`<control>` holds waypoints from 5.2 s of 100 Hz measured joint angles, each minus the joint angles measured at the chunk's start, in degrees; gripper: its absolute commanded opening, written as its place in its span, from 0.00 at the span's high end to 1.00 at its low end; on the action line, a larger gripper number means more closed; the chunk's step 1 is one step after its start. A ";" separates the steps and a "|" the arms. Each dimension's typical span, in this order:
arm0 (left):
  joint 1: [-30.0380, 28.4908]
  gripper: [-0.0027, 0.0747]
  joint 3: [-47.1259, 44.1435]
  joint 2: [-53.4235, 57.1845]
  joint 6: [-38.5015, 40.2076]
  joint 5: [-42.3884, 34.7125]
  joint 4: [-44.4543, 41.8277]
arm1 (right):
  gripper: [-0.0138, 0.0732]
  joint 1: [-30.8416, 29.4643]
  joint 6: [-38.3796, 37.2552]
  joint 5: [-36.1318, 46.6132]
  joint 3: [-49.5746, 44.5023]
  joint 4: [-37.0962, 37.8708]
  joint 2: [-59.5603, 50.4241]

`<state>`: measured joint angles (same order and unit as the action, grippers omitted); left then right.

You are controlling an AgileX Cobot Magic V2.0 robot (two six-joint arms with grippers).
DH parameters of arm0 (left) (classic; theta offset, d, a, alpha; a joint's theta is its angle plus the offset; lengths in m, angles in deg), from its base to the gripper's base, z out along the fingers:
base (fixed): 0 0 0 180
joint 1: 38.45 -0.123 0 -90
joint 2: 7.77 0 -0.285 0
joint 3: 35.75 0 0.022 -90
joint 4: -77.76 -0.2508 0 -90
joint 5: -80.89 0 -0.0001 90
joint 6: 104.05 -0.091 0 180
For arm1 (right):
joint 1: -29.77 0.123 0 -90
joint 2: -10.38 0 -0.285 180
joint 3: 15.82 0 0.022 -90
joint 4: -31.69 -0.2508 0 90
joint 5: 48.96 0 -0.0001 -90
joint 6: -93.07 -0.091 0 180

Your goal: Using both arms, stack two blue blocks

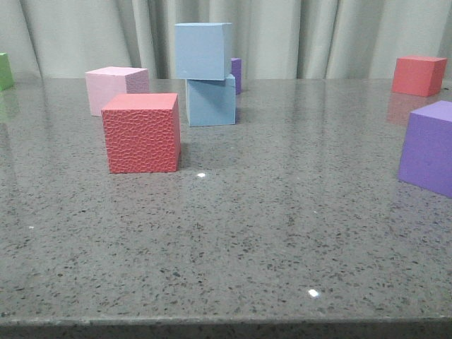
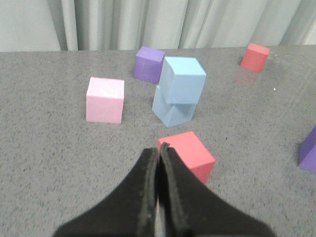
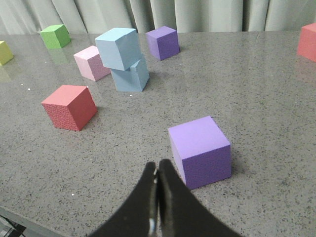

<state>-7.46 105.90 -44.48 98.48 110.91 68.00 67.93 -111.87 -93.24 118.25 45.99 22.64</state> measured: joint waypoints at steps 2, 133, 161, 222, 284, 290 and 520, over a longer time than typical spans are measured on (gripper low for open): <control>0.00 0.99 -0.92 1.12 0.00 0.00 0.00 | 0.92 0.00 0.09 -0.02 -0.20 0.00 -0.45; 0.00 0.99 -14.84 17.46 0.00 -0.58 -4.39 | 0.92 0.00 0.22 1.23 -1.32 0.30 -3.47; -8.86 0.99 -23.03 19.89 -5.96 -17.74 -1.26 | 0.92 0.00 0.22 1.23 -1.32 0.30 -3.47; -35.01 0.99 -37.52 28.89 -21.47 -25.87 12.50 | 0.92 0.00 0.22 1.23 -1.32 0.30 -3.48; -39.09 0.99 -39.14 29.20 -23.38 -27.46 13.95 | 0.92 0.00 0.22 1.23 -1.32 0.30 -3.48; -39.09 0.99 -39.14 29.20 -23.38 -27.46 13.95 | 0.92 0.00 0.22 1.23 -1.32 0.30 -3.48; -39.09 0.99 -39.14 29.20 -23.51 -27.38 13.95 | 0.92 -31.79 14.97 39.90 -32.76 -14.30 -4.91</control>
<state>-46.56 66.77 -15.28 74.97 83.53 81.95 36.14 -96.90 -53.34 85.50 31.69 17.74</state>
